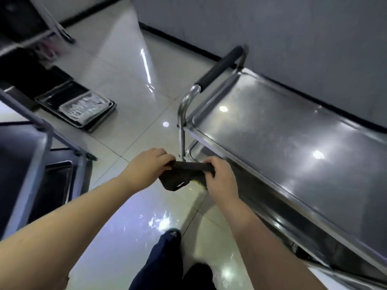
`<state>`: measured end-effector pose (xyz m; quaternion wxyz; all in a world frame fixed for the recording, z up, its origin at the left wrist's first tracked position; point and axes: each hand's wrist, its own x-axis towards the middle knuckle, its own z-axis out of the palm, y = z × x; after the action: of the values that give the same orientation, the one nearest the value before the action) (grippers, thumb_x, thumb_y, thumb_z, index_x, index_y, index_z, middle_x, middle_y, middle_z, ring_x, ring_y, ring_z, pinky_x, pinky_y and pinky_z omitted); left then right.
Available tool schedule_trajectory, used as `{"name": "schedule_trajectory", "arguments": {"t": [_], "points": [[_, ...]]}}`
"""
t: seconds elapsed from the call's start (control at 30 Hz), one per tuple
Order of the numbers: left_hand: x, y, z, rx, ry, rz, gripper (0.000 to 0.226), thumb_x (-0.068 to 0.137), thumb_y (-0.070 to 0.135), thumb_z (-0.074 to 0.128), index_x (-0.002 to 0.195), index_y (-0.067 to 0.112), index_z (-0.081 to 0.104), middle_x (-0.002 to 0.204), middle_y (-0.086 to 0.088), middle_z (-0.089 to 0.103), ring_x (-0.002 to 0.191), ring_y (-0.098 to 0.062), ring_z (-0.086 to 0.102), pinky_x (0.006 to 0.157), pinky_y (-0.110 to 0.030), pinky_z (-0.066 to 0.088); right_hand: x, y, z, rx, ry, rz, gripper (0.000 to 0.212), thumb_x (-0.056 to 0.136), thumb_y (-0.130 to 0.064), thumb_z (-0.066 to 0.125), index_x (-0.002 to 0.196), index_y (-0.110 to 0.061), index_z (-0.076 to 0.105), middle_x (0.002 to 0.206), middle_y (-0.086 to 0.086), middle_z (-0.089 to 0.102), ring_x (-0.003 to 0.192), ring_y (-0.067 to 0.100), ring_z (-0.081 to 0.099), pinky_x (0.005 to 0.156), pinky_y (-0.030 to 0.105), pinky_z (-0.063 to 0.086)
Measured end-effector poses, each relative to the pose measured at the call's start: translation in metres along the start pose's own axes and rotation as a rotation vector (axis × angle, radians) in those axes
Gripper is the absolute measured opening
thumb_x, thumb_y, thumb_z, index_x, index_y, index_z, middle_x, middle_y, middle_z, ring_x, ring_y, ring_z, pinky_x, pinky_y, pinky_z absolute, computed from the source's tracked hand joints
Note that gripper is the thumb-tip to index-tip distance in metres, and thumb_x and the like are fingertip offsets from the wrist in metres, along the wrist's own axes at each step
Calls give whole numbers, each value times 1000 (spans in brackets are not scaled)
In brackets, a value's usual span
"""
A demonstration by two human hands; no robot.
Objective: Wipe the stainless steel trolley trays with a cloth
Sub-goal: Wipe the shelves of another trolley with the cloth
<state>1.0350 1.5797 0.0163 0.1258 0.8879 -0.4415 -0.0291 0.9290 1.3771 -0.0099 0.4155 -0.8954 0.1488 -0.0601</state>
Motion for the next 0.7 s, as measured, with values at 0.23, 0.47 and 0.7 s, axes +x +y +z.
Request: {"name": "schedule_trajectory", "arguments": {"t": [0.23, 0.47, 0.7], "points": [[-5, -14, -88, 30, 271, -168, 17, 82, 16, 72, 98, 19, 68, 95, 0, 68, 84, -28, 63, 76, -33, 33, 35, -107, -51, -253, -17, -267, 20, 80, -5, 61, 95, -18, 63, 96, -4, 53, 88, 14, 46, 80, 32, 43], [20, -75, -147, 86, 469, -99, 11, 79, 21, 74, 89, 25, 68, 86, 7, 68, 79, -23, 62, 80, -37, 34, 91, -182, -1, -487, 58, -292, 15, 86, -17, 57, 99, -22, 62, 96, -4, 52, 90, 18, 48, 76, 33, 42], [41, -207, -190, 108, 443, -14, 12, 83, 18, 66, 92, 25, 63, 89, 9, 63, 78, -20, 59, 85, -36, 29, 178, -241, 81, -276, 75, -213, 7, 92, -28, 51, 91, -35, 51, 86, -12, 51, 78, 15, 49, 60, 27, 38]]}}
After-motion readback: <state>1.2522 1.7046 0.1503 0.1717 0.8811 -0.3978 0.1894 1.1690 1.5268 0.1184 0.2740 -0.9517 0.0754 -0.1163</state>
